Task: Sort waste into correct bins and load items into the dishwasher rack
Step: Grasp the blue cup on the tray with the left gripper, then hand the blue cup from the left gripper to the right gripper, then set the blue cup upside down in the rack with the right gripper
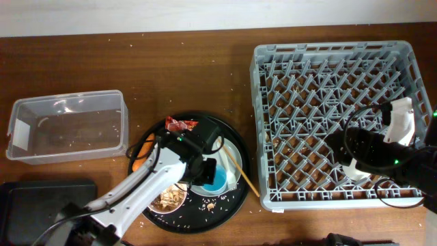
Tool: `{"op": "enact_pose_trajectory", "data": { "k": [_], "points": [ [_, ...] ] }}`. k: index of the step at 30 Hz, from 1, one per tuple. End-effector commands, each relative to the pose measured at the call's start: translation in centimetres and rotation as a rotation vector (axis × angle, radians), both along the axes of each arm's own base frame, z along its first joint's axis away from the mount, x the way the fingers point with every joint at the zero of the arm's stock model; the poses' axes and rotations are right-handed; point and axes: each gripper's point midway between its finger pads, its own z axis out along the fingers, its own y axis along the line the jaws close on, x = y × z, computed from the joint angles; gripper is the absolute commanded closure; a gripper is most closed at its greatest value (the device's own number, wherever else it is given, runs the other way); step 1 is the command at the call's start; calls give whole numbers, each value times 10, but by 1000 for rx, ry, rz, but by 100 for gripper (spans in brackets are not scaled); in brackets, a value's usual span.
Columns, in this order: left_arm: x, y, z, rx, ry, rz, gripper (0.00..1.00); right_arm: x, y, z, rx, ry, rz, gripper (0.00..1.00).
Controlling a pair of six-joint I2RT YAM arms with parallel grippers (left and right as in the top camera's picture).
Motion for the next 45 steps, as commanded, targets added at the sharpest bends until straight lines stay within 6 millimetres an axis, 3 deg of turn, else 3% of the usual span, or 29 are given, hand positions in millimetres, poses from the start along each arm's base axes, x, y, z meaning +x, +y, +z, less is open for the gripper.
{"op": "enact_pose_trajectory", "data": {
  "k": [1, 3, 4, 5, 7, 12, 16, 18, 22, 24, 25, 27, 29, 30, 32, 34, 37, 38, 39, 41, 43, 45],
  "points": [
    [30, -3, 86, -155, -159, 38, 100, -1, 2, 1, -13, -11, 28, 14],
    [42, 6, 138, -294, -267, 66, 100, -4, 9, 1, -2, -18, 74, 14],
    [44, 7, 153, -369, -286, 76, 100, -5, 23, 6, 21, -54, 162, 14],
    [44, -3, 191, -604, -341, -13, 100, -10, 47, 15, 75, -96, 293, 15],
    [42, -11, 243, -906, -401, -123, 100, -18, 79, 24, 121, -136, 444, 15],
    [15, -29, 298, -1226, -397, -353, 100, -36, 169, 68, 242, -389, 909, 15],
    [4, -31, 307, -1290, -368, -398, 100, -32, 202, 80, 257, -500, 1036, 15],
    [-4, -31, 313, -1336, -342, -428, 100, -21, 208, 78, 261, -504, 1043, 15],
    [-14, -31, 321, -1394, -308, -466, 100, -20, 214, 84, 284, -550, 1089, 19],
    [-13, -31, 320, -1390, -313, -465, 100, -39, 218, 97, 373, -606, 1200, 25],
    [-12, -31, 321, -1388, -321, -470, 100, -47, 219, 102, 417, -612, 1234, 40],
    [-11, -31, 322, -1387, -332, -478, 100, -49, 219, 102, 428, -603, 1238, 48],
    [-10, -31, 323, -1384, -351, -491, 99, -48, 219, 102, 421, -603, 1231, 49],
    [-8, -32, 322, -1375, -360, -487, 91, -41, 217, 98, 382, -590, 1189, 51],
    [0, -32, 317, -1333, -386, -459, 32, -17, 206, 84, 260, -517, 1000, 55],
    [8, -31, 311, -1290, -411, -429, 1, 4, 174, 78, 167, -462, 772, 55],
    [17, -30, 305, -1240, -439, -394, 1, 21, 102, 63, 43, -371, 418, 54],
    [19, -30, 303, -1228, -445, -386, 1, 24, 68, 52, -17, -315, 263, 54],
    [19, -30, 303, -1226, -446, -384, 1, 22, 16, 32, -111, -206, 31, 54],
    [19, -30, 303, -1226, -445, -384, 1, 6, -62, 3, -242, -12, -347, 54],
    [19, -30, 303, -1225, -445, -384, 1, -10, -114, -19, -277, 158, -604, 53],
    [19, -30, 302, -1225, -438, -378, 1, -8, -147, -39, -259, 277, -729, 54]
  ]
}}
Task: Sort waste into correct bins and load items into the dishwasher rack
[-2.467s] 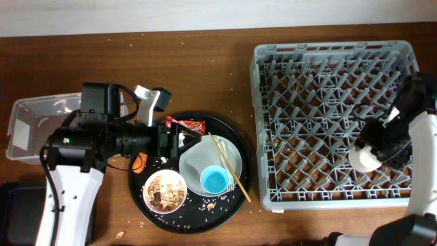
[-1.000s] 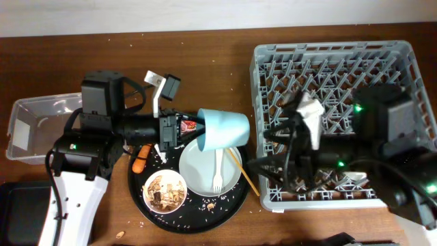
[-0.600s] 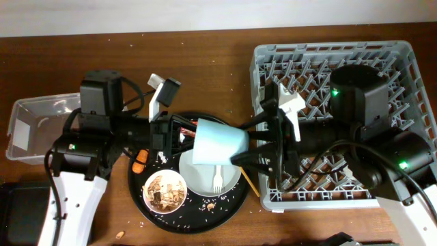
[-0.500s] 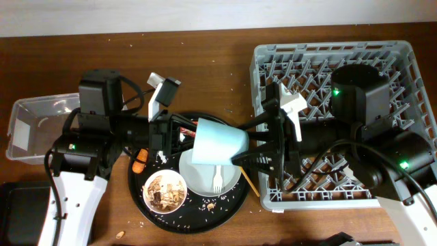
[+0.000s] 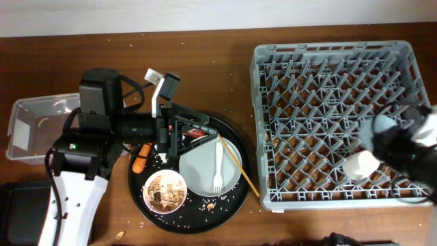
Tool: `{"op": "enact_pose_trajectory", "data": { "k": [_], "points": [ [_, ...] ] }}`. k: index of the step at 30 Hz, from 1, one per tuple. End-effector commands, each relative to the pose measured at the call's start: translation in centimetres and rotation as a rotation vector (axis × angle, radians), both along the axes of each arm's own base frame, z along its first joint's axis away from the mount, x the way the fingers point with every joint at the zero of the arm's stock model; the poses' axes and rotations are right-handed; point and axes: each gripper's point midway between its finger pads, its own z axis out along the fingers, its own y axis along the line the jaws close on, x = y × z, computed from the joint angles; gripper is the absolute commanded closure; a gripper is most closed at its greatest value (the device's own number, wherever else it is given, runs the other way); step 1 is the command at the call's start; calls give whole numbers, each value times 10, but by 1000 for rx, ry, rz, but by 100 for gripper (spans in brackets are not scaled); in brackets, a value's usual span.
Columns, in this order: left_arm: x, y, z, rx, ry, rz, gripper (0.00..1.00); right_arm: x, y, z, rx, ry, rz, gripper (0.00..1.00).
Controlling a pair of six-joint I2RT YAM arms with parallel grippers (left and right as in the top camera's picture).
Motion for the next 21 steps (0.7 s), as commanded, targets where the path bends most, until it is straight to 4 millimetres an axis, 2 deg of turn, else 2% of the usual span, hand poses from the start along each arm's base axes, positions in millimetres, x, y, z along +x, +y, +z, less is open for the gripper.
{"op": "enact_pose_trajectory", "data": {
  "k": [1, 3, 5, 7, 9, 11, 12, 13, 15, 16, 18, 20, 21],
  "points": [
    [-4, 1, 3, 4, -14, 1, 1, -5, -71, -32, -37, 186, -319, 54],
    [-5, 1, 1, 7, 4, 1, 1, -1, -99, -62, 3, 311, -404, 53],
    [-3, 1, 0, 15, 5, 11, 1, 5, -116, -84, 36, 375, -442, 53],
    [0, 2, -3, 32, 3, 34, 1, 9, -131, -103, 52, 430, -485, 49],
    [2, 2, -4, 39, 3, 42, 1, 17, -137, -125, 85, 483, -480, 48],
    [2, 3, -5, 41, 6, 44, 1, 24, -138, -138, 108, 505, -475, 28],
    [2, 3, -5, 42, 9, 44, 1, 30, -135, -138, 139, 479, -463, 25],
    [2, 3, -6, 48, 12, 51, 1, 37, -130, -131, 163, 434, -440, 24],
    [13, 9, -24, 134, 46, 140, 1, 45, -122, -107, 172, 348, -390, 24],
    [15, 10, -34, 181, 61, 172, 1, 47, -111, -82, 174, 272, -360, 24],
    [17, 10, -53, 285, 83, 225, 1, 51, -73, -34, 155, 113, -197, 24],
    [17, 9, -74, 411, 85, 276, 1, 43, -24, 0, 117, -1, -11, 23],
    [17, 12, -89, 520, 70, 323, 1, 36, 10, 18, 97, -62, 123, 22]
  ]
}}
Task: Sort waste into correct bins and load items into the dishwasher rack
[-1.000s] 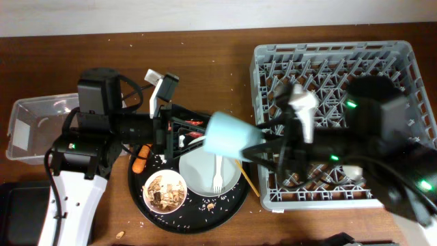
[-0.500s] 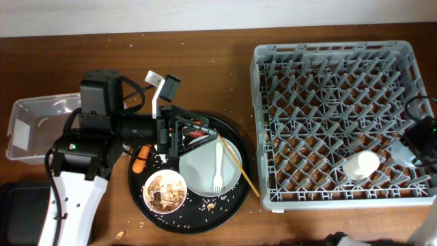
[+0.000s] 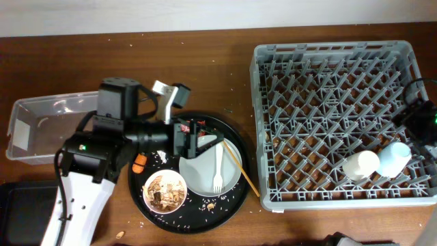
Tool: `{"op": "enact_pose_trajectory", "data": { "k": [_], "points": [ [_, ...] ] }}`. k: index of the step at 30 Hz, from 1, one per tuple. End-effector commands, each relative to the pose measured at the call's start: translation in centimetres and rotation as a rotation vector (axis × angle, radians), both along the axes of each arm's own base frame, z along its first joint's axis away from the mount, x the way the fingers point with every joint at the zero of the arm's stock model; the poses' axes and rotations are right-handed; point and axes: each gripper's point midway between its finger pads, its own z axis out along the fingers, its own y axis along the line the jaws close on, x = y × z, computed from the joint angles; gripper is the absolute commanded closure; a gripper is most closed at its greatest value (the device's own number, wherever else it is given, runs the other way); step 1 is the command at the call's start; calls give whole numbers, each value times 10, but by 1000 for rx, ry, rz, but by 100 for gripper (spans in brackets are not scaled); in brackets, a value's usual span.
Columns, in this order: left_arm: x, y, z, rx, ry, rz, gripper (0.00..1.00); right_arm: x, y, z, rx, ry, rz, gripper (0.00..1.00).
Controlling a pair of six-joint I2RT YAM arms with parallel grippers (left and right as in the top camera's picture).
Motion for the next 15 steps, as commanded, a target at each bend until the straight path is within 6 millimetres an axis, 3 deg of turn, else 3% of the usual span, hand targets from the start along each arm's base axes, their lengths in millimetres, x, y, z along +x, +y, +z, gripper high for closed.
{"op": "enact_pose_trajectory", "data": {
  "k": [1, 3, 4, 7, 8, 10, 11, 13, 15],
  "points": [
    [10, 17, -38, 330, -72, 142, 1, -11, 83, 44, -29, -189, 353, 21],
    [7, 51, -75, 661, -22, 331, 1, -34, 144, 57, -29, -248, 601, 25],
    [6, 60, -79, 690, 16, 397, 1, -43, 165, 54, -14, -232, 711, 31],
    [11, 80, -53, 624, 9, 517, 1, -62, 231, 18, 26, -122, 1047, 40],
    [11, 91, -37, 600, -9, 560, 1, -62, 249, -5, 15, -60, 1108, 40],
    [-2, 111, -2, 544, -60, 629, 1, -38, 290, -87, -176, 112, 1194, 40],
    [-9, 114, 2, 539, -68, 632, 1, -30, 302, -107, -220, 151, 1222, 40],
    [-23, 120, 2, 550, -59, 631, 1, -13, 327, -173, -285, 309, 1263, 44],
    [-27, 123, -2, 572, -39, 627, 1, -8, 332, -221, -299, 434, 1274, 50]
  ]
}}
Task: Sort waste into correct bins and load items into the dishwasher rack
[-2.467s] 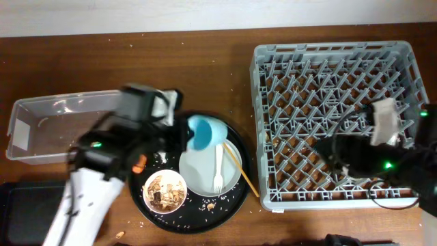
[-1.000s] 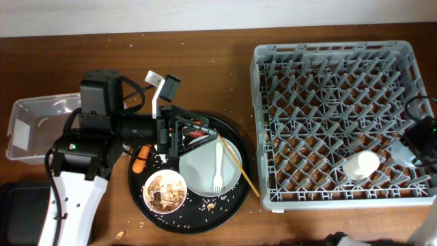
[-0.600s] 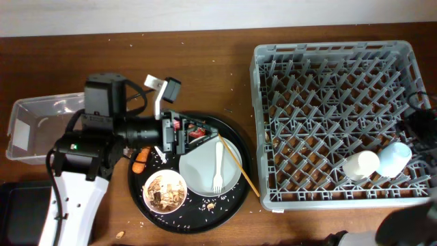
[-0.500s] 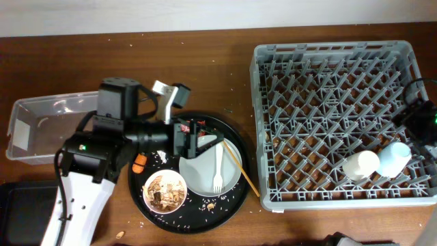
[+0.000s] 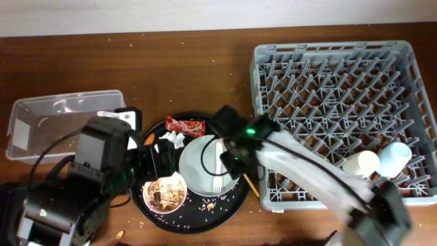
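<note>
On the black tray [image 5: 229,205] lie a red wrapper [image 5: 184,125], a crumpled white tissue [image 5: 171,139], a white plate [image 5: 198,167] with a white fork [image 5: 217,174], and a bowl of food scraps [image 5: 164,192]. A chopstick [image 5: 250,184] leans over the tray's right rim. My left gripper [image 5: 150,160] hangs open over the tray's left side, just above the bowl. My right gripper [image 5: 229,152] reaches over the plate by the fork, blurred, its jaws unreadable. Two white cups [image 5: 360,164] [image 5: 397,156] lie in the grey dishwasher rack [image 5: 328,51].
A clear plastic bin [image 5: 65,126] stands left of the tray. An orange scrap [image 5: 148,139] lies at the tray's left rim. The left arm's base covers the lower left corner, and the right arm stretches across the rack's front edge. Crumbs are scattered on the wooden table.
My right arm has moved from the rack's right edge over to the plate on the tray. My left gripper has drawn back from the wrapper area to the tray's left side.
First my left gripper was low on a blue item on the plate, and my right held a white cup over the rack. Then one cup lay in the rack and the left arm was raised. Then two cups lay there. Now both grippers are over the tray.
</note>
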Tool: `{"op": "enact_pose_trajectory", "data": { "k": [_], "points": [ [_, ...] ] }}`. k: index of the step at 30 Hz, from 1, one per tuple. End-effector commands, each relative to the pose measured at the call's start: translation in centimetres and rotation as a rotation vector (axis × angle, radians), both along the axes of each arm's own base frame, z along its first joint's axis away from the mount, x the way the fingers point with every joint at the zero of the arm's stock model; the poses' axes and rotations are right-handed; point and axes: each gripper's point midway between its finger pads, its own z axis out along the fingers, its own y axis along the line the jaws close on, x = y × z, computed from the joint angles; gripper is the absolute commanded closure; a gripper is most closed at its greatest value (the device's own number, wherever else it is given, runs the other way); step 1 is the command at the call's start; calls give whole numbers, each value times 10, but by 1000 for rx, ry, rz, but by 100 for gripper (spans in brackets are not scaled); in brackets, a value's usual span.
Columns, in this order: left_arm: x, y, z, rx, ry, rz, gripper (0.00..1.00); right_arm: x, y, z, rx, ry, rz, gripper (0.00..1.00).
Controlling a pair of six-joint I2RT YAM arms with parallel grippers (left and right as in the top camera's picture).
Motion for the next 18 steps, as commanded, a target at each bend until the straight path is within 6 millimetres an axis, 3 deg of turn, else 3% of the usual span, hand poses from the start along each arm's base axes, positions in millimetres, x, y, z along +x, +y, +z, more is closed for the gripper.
{"op": "enact_pose_trajectory", "data": {
  "k": [1, 4, 6, 7, 10, 11, 15, 16, 18],
  "points": [
    [-1, 8, 0, 24, 5, 33, 1, 4, -3, -50, -117, 64, 0, 53],
    [-1, 8, 0, 27, 6, 34, 1, 13, 5, -74, -116, 63, -2, 64],
    [-2, 8, 0, 27, 6, 34, 1, 14, 6, -75, -113, 60, -1, 78],
    [-1, 8, 0, 27, 6, 34, 1, 14, 6, -75, -113, 59, -2, 79],
    [-1, 8, 0, 27, 6, 34, 1, 16, 4, -73, -119, 51, -3, 96],
    [-2, 8, 0, 27, 6, 34, 1, 18, 2, -64, -126, 41, -8, 96],
    [-1, 8, 0, 26, 3, 34, 1, 36, 13, 44, 9, -101, -71, 96],
    [-2, 8, 0, 27, 6, 34, 1, 45, 5, 73, 62, -150, -147, 96],
    [-2, 8, 0, 27, 6, 34, 1, 66, -32, 103, 105, -206, -291, 96]
  ]
}}
